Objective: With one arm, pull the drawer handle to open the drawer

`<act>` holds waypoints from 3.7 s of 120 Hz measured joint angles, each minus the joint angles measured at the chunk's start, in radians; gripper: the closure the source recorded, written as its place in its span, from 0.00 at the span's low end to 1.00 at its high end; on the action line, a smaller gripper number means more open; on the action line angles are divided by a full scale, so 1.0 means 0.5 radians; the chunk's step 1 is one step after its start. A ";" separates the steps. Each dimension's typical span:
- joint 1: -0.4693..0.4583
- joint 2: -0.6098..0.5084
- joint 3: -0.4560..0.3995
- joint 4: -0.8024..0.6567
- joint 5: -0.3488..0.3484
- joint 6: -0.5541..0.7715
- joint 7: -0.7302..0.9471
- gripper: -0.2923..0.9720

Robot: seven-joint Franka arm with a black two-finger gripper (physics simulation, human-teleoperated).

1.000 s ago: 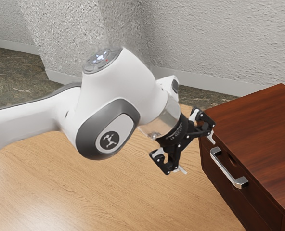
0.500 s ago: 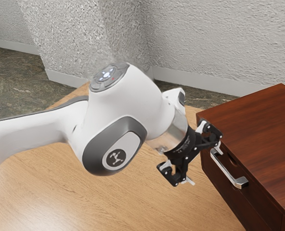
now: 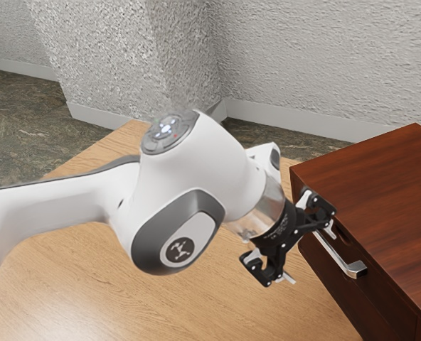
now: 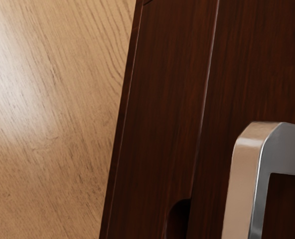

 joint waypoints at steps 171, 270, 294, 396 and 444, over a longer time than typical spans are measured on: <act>0.002 -0.268 -0.002 -0.320 -0.004 0.097 -0.008 0.57; 0.015 -0.615 0.063 -0.681 -0.027 0.163 -0.006 0.57; 0.007 -0.701 0.057 -0.750 -0.043 0.165 -0.008 0.57; -0.047 -1.084 0.138 -1.055 -0.026 0.149 -0.009 0.57; -0.115 -1.280 0.230 -1.198 -0.023 0.130 -0.009 0.57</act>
